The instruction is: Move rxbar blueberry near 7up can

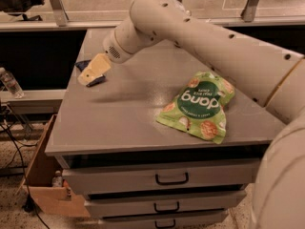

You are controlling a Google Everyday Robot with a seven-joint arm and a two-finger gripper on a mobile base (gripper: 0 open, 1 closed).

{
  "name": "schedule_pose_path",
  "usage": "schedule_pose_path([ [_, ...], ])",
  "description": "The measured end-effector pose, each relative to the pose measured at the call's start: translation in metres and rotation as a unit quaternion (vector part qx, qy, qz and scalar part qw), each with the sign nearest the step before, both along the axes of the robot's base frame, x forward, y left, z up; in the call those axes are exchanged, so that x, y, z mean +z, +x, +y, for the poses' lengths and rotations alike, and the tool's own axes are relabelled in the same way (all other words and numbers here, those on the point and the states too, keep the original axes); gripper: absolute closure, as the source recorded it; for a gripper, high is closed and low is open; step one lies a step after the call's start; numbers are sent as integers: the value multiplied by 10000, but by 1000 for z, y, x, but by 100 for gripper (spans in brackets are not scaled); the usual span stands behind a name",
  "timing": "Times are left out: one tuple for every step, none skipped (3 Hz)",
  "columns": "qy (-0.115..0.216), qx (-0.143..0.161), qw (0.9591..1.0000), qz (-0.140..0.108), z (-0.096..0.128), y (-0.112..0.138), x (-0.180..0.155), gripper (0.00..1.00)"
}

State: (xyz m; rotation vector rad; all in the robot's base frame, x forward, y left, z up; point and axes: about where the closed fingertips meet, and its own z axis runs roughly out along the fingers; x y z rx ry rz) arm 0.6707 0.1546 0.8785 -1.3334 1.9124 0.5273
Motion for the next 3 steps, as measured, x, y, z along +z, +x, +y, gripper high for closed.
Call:
schedule_pose_path([
  [72, -80, 9999, 29, 14, 7, -17, 0],
  [121, -202, 9997, 99, 21, 14, -34, 0],
  [230, -310, 9992, 120, 27, 21, -41, 15],
])
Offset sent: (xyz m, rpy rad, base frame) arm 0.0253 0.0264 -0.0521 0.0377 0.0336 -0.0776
